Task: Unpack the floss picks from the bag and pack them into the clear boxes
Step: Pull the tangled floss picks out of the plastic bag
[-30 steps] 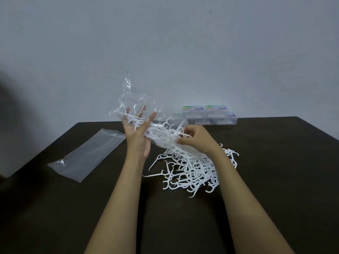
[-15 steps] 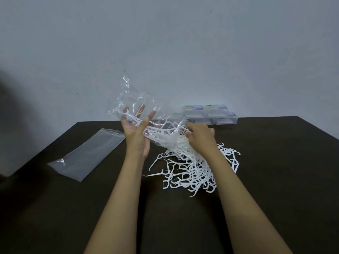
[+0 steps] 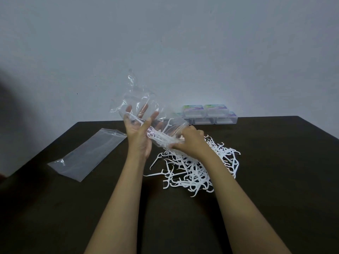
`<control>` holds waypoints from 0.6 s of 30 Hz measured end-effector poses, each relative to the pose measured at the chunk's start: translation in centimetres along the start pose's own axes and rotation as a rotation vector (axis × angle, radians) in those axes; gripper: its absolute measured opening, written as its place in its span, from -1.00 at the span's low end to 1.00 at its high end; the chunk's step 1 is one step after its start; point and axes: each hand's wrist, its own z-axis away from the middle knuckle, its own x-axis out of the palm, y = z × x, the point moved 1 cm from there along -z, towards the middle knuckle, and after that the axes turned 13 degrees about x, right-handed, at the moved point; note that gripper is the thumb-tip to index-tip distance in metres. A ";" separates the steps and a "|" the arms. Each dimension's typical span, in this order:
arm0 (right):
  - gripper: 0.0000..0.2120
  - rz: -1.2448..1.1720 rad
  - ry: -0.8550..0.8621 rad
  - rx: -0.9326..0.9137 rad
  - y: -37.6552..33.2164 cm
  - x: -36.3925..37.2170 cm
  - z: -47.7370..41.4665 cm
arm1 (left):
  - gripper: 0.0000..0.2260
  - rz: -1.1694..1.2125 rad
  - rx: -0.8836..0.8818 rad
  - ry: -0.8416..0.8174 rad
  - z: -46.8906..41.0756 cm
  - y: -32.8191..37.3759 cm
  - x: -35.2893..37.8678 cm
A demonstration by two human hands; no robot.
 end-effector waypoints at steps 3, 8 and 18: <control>-0.72 0.040 0.044 0.006 0.2 -0.2 0.0 | -0.46 0.006 0.000 0.010 -0.1 0.1 -0.1; -0.79 0.176 0.159 0.059 1.0 -0.1 -0.5 | -0.45 0.007 0.000 0.030 -0.1 0.1 -0.2; -0.66 -0.136 0.046 -0.053 0.1 0.5 -0.6 | -0.49 0.028 0.013 0.003 0.0 0.0 -0.2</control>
